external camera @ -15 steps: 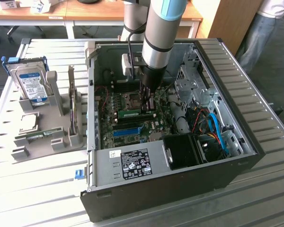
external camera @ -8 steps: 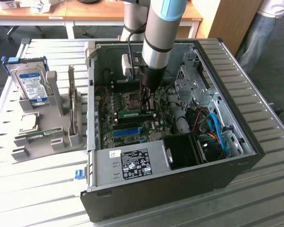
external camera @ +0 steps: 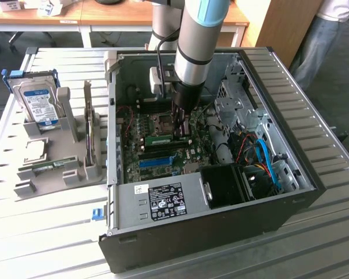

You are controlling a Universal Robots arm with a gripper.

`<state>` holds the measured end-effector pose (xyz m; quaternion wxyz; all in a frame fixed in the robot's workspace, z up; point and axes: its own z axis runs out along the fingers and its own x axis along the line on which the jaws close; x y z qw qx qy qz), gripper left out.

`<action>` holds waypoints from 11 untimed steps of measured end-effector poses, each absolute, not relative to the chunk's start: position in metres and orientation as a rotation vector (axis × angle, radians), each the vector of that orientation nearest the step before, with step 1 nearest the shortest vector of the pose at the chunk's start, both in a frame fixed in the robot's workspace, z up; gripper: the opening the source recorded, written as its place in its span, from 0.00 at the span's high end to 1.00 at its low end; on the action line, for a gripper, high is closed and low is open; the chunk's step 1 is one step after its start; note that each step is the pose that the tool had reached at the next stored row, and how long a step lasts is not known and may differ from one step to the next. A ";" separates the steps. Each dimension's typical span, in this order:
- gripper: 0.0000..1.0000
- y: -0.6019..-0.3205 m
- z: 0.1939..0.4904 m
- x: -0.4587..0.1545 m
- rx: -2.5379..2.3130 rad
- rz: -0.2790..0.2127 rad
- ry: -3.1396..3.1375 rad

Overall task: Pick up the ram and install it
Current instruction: 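Insert the ram into the slot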

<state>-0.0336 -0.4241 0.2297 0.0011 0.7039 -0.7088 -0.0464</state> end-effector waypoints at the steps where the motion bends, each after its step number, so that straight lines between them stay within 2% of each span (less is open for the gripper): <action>1: 0.88 -0.424 0.230 -0.034 2.210 -0.146 -2.225; 11: 0.88 -0.424 0.228 -0.034 2.210 -0.146 -2.225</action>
